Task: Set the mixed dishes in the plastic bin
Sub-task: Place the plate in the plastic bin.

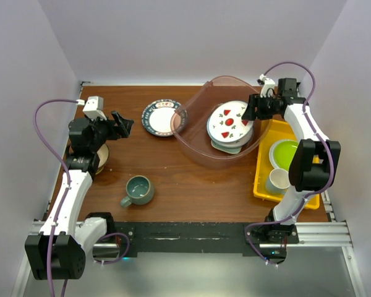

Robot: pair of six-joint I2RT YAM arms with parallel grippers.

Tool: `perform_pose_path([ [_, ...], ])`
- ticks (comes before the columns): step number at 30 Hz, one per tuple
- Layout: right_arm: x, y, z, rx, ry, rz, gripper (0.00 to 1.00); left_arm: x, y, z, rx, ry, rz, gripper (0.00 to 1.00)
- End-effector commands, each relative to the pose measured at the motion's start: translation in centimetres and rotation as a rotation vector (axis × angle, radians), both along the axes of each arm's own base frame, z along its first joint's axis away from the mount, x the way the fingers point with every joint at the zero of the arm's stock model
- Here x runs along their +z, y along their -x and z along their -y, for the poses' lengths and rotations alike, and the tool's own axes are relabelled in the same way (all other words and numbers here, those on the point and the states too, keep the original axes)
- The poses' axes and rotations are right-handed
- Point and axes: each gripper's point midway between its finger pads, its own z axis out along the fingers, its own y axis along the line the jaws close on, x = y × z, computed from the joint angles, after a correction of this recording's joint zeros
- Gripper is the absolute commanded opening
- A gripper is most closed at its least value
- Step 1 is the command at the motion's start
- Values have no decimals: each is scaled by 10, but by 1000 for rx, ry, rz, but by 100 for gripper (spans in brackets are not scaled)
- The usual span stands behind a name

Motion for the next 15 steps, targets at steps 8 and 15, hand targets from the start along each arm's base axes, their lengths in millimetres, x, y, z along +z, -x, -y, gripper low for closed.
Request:
perform_pose_path([
  [8,20,-7,30,-63,146,69,79,13,-1,-4,9,-34,57,86],
  [15,38,-1,35,-46,207,105,89,14,-1,-4,12,-36,59,86],
])
